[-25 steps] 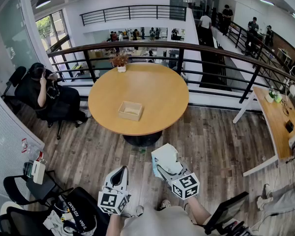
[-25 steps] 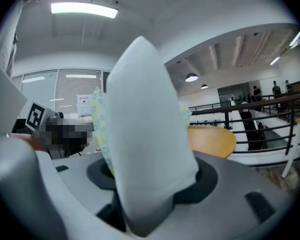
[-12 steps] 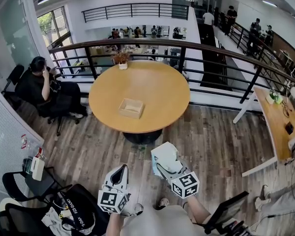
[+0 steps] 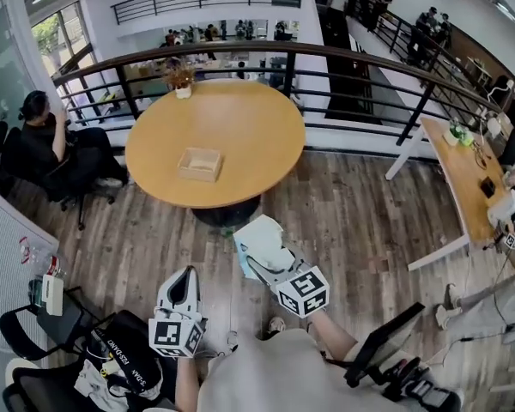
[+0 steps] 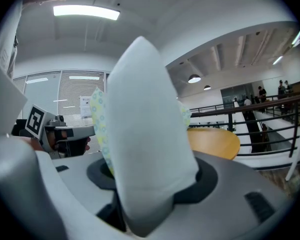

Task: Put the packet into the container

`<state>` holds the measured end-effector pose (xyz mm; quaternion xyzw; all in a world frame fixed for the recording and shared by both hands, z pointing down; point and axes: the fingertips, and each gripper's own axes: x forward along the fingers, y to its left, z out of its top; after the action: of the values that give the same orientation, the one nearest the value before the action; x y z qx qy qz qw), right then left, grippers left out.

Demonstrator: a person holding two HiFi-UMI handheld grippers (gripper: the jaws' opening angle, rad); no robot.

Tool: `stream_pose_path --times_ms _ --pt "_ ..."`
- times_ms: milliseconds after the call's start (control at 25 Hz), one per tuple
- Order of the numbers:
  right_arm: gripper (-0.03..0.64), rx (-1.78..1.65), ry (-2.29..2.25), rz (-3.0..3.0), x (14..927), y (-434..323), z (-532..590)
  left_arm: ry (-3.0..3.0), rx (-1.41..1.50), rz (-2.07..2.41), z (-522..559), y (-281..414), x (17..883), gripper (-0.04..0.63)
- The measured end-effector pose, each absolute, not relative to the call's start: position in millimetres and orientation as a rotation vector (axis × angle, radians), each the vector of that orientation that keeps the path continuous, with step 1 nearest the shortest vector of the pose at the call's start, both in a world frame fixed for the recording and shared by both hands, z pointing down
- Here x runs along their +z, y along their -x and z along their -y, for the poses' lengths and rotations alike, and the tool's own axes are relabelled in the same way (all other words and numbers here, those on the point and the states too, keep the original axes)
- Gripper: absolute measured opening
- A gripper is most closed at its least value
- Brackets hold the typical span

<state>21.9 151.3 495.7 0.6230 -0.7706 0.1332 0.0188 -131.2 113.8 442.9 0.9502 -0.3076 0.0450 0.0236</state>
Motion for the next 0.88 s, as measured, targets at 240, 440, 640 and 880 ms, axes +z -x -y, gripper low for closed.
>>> stream_pose_path --times_ms 240,440,640,880 --pt "0.272 0.349 -1.931 2.384 477.0 -28.6 -148.9 -2.954 0.126 0.93 -114.1 120.9 435.2 0.006" --pt "0.272 0.335 -1.925 2.373 478.1 -39.1 -158.5 -2.961 0.131 0.934 -118.5 106.8 432.4 0.005" --pt "0.272 0.344 -1.905 2.391 478.6 -52.2 -166.8 -2.933 0.137 0.968 -126.4 95.1 436.8 0.005" --pt "0.272 0.363 -1.875 2.404 487.0 -66.0 -182.2 -2.903 0.141 1.008 -140.8 82.1 443.8 0.005"
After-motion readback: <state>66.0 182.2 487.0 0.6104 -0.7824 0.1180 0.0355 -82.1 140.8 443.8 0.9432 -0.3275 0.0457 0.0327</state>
